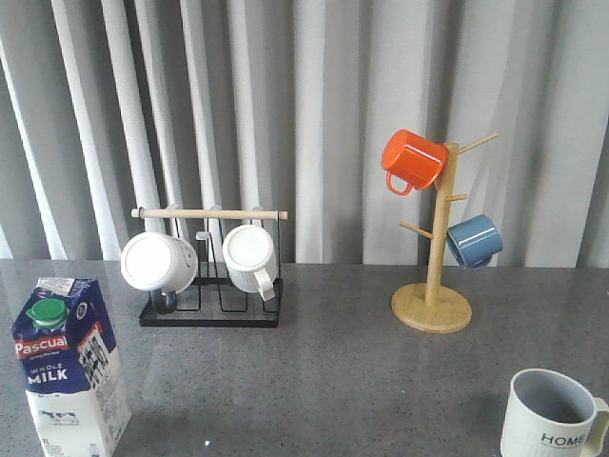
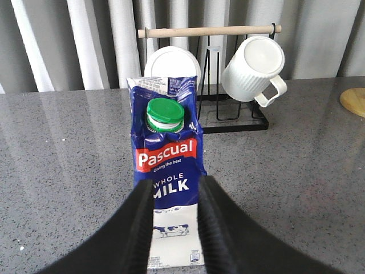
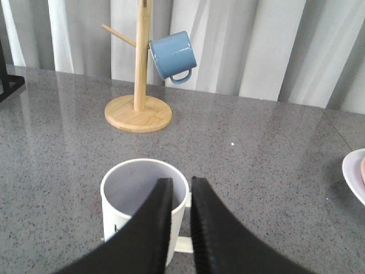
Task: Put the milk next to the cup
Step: 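Move the right gripper toward the handle of the white HOME mug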
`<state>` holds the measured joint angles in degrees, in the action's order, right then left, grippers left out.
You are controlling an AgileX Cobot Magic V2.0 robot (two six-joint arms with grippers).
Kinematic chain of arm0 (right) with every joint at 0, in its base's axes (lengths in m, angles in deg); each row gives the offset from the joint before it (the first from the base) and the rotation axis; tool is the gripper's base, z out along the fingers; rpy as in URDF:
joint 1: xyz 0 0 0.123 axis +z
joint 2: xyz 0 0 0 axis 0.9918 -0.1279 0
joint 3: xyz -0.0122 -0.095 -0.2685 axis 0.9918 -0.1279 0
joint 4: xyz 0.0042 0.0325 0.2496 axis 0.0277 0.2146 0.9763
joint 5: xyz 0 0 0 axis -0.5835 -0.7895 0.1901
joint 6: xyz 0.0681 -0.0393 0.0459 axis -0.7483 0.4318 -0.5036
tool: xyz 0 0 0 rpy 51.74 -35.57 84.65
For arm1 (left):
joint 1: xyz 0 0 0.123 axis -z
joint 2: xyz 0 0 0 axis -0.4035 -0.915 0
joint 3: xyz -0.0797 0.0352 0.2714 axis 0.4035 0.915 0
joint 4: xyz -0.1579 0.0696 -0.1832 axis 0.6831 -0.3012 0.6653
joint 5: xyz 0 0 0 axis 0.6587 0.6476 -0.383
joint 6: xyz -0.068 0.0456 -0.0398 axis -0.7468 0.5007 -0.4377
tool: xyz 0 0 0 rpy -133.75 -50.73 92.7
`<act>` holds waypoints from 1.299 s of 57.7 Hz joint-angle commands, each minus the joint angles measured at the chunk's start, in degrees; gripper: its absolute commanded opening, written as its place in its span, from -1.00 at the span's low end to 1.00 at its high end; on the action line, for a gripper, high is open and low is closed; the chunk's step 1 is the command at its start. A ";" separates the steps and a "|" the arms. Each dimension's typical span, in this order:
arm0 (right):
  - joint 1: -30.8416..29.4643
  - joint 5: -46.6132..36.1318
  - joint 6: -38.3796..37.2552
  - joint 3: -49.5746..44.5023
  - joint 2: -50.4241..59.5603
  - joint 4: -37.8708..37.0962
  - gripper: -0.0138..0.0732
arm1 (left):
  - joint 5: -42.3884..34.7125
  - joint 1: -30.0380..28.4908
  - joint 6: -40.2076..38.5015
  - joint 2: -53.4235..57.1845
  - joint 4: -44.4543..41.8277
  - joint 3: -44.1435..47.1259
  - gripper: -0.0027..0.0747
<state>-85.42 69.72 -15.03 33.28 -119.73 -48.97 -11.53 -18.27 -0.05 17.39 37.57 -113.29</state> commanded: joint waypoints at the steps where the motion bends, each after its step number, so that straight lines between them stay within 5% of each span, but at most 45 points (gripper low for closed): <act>1: -0.38 -2.60 0.64 2.27 0.26 -1.15 -0.18 | -3.54 0.38 -0.63 0.43 0.10 -2.08 -0.40; 13: -0.38 -2.14 0.64 2.27 0.26 -2.12 0.41 | -3.48 0.38 -0.63 0.27 0.10 -2.08 -0.40; 19: -0.38 -1.45 0.64 2.27 0.32 -2.12 0.54 | -3.48 0.38 -0.63 0.27 0.10 -2.08 -0.40; 42: -0.38 1.21 -0.58 1.85 0.77 -6.56 0.47 | -3.48 0.38 -0.63 0.27 0.05 -2.08 -0.40; 53: -0.38 -9.50 -12.64 -4.96 0.77 -14.54 0.45 | -3.48 0.38 -0.58 0.27 0.06 -2.08 -0.40; 68: -5.45 -23.80 -14.74 -11.84 -2.52 -11.16 0.45 | -3.48 0.38 -0.58 0.27 0.06 -2.08 -0.40; 75: -9.24 -25.02 -19.61 -11.76 -7.20 -15.77 0.45 | -3.48 0.38 -0.58 0.27 0.06 -2.08 -0.40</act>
<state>-92.56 50.32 -31.26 20.08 -124.28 -61.46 -11.10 -18.27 -0.17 17.39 37.42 -113.29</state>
